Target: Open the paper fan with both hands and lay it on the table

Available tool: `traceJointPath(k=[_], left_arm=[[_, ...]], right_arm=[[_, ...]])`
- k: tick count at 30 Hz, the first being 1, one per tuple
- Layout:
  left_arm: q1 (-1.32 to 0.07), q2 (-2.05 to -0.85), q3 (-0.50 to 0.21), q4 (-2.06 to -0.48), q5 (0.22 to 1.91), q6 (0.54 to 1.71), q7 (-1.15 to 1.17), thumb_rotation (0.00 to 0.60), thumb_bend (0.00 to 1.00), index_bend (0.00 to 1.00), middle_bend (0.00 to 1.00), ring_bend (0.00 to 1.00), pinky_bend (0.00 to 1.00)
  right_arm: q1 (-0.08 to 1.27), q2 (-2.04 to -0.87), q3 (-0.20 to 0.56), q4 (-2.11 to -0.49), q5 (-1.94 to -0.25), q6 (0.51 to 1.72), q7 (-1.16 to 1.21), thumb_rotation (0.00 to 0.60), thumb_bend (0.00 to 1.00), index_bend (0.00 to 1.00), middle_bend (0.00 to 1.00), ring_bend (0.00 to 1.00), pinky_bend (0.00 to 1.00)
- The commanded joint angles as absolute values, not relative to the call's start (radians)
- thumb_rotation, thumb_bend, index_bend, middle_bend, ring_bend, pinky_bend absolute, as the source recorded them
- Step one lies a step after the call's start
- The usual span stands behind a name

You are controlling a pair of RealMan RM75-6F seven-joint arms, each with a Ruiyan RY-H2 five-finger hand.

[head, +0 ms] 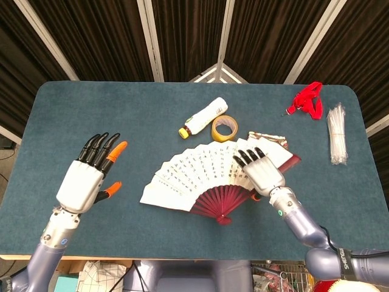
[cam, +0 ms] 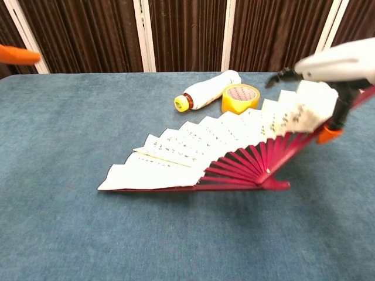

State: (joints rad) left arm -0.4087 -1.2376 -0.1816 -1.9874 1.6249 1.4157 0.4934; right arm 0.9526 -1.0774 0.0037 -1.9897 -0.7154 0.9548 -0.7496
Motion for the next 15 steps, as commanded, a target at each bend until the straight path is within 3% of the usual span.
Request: traceJointPath(k=[1, 9, 15], left_arm=[[-0.382, -1.168, -0.176, -2.049, 1.64, 1.439, 0.503, 0.6, 0.23, 0.09, 0.0, 0.0, 0.08], [-0.316, -1.003, -0.151, -2.108, 1.645, 1.471, 0.517, 0.6, 0.23, 0.08, 0.0, 0.0, 0.08], [-0.261, -0.912, -0.101, -2.084, 1.603, 1.465, 0.487, 0.6, 0.23, 0.07, 0.03, 0.0, 0.09]], right_arm=[[0.98, -1.051, -0.092, -2.023, -0.655, 0.985, -0.895, 0.6, 0.11, 0.0, 0.0, 0.06, 0.07], [0.925, -1.051, -0.157, -1.943, -0.662, 1.036, -0.907, 0.6, 0.11, 0.0, 0.0, 0.06, 0.07], [0.801, -1.018, -0.104, -1.879, -0.842, 1.091, -0.613, 0.6, 0.11, 0.0, 0.0, 0.09, 0.07]])
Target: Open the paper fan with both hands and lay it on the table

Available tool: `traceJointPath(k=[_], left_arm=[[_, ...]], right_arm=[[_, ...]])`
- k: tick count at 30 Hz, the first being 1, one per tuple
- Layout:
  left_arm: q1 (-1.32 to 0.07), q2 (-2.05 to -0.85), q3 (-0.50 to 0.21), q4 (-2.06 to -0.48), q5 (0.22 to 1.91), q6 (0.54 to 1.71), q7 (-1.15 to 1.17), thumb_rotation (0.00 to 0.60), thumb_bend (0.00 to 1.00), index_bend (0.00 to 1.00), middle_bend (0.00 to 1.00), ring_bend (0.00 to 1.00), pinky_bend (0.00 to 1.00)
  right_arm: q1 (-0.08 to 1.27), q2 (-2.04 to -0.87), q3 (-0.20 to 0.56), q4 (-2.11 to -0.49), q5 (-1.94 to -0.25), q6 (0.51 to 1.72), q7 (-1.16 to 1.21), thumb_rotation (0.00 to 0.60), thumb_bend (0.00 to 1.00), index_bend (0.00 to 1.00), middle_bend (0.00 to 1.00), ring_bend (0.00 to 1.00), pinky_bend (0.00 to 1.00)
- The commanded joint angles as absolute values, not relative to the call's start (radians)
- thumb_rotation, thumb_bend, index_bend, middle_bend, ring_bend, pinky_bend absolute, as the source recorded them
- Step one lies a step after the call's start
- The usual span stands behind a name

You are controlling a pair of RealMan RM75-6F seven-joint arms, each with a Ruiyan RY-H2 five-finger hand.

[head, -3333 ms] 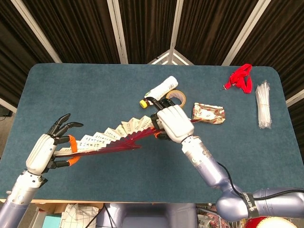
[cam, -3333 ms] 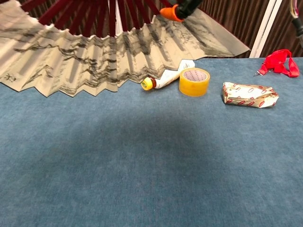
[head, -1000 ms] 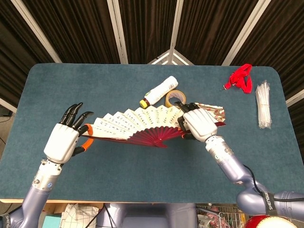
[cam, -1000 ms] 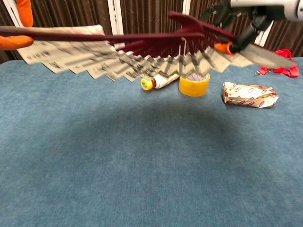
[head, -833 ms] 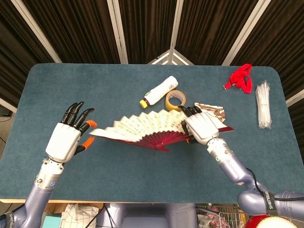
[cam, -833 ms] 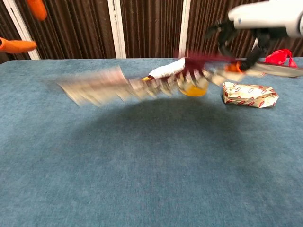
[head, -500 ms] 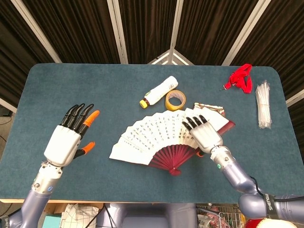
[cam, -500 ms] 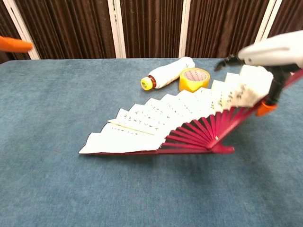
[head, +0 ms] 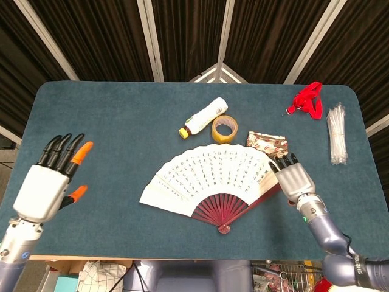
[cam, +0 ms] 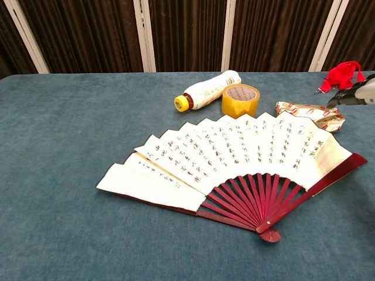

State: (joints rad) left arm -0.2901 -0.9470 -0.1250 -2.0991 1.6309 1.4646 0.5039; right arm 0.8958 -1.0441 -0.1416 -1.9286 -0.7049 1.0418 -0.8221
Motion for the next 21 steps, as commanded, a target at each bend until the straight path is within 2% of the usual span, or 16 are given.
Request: traceJointPath(k=[1, 7, 12, 16, 21], left_arm=[[-0.249, -0.898, -0.094, -2.068, 1.59, 1.468, 0.474, 0.6, 0.23, 0.07, 0.04, 0.0, 0.09], [-0.194, -0.871, -0.076, -1.948, 1.54, 1.508, 0.4, 0.6, 0.23, 0.09, 0.04, 0.0, 0.1], [-0.154, -0.888, -0.067, -1.816, 1.516, 1.545, 0.319, 0.6, 0.23, 0.09, 0.05, 0.0, 0.11], [-0.132, -0.901, -0.049, -1.728, 1.474, 1.519, 0.229, 0.6, 0.23, 0.1, 0.05, 0.0, 0.11], [-0.128, -0.933, -0.044, -1.643, 1.432, 1.476, 0.152, 0.6, 0.23, 0.1, 0.05, 0.0, 0.11]], right_arm=[[0.76, -1.01, -0.093, -1.859, -0.911, 1.122, -0.518, 0.6, 0.11, 0.0, 0.0, 0.09, 0.08], [0.59, -0.964, -0.117, -1.709, -1.153, 1.272, -0.233, 0.6, 0.11, 0.0, 0.0, 0.09, 0.09], [0.474, -0.951, -0.14, -1.569, -1.227, 1.372, -0.096, 0.6, 0.11, 0.0, 0.0, 0.1, 0.09], [0.376, -0.942, -0.141, -1.477, -1.284, 1.478, 0.041, 0.6, 0.11, 0.0, 0.0, 0.1, 0.1], [0.313, -0.901, -0.157, -1.447, -1.346, 1.515, 0.152, 0.6, 0.11, 0.01, 0.0, 0.1, 0.1]])
